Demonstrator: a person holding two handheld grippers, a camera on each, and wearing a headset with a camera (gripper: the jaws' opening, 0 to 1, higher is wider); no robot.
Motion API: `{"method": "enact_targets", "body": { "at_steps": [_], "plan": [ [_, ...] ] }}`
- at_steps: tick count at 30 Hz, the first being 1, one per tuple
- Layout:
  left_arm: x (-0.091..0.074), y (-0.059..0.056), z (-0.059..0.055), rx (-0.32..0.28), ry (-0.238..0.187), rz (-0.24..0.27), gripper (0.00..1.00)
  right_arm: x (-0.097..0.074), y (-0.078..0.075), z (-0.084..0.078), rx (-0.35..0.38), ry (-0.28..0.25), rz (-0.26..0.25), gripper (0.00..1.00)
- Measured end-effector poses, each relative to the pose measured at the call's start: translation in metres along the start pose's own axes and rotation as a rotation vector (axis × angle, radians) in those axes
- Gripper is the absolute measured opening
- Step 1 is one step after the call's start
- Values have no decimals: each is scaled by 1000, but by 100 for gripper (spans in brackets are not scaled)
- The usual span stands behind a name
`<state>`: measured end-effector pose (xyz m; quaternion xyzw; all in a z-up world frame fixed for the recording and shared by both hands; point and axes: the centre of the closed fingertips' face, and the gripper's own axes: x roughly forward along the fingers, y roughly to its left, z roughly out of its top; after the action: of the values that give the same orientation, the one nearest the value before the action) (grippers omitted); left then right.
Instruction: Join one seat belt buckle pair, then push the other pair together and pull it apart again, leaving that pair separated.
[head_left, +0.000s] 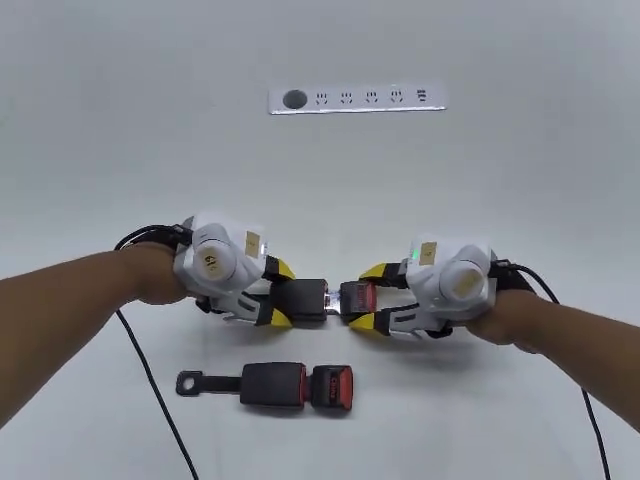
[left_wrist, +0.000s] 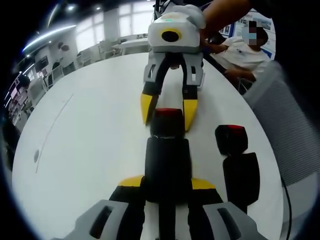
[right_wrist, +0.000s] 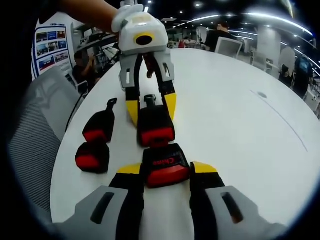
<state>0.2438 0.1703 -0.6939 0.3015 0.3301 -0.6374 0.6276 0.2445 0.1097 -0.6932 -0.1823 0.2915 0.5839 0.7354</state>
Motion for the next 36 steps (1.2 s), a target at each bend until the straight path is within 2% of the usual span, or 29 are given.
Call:
{"method": "enact_targets", "body": {
  "at_steps": [21, 30, 36],
  "plan": [
    [-1, 1, -1, -20, 3, 0, 33, 3, 1, 4, -6, 5, -22, 34],
    [-3, -2, 2, -18, 10, 0, 33, 4, 1, 4, -11, 10, -28, 34],
    [-3, -2, 2, -18, 13, 0, 33, 5, 2, 4, -45, 20, -30, 34]
  ]
}}
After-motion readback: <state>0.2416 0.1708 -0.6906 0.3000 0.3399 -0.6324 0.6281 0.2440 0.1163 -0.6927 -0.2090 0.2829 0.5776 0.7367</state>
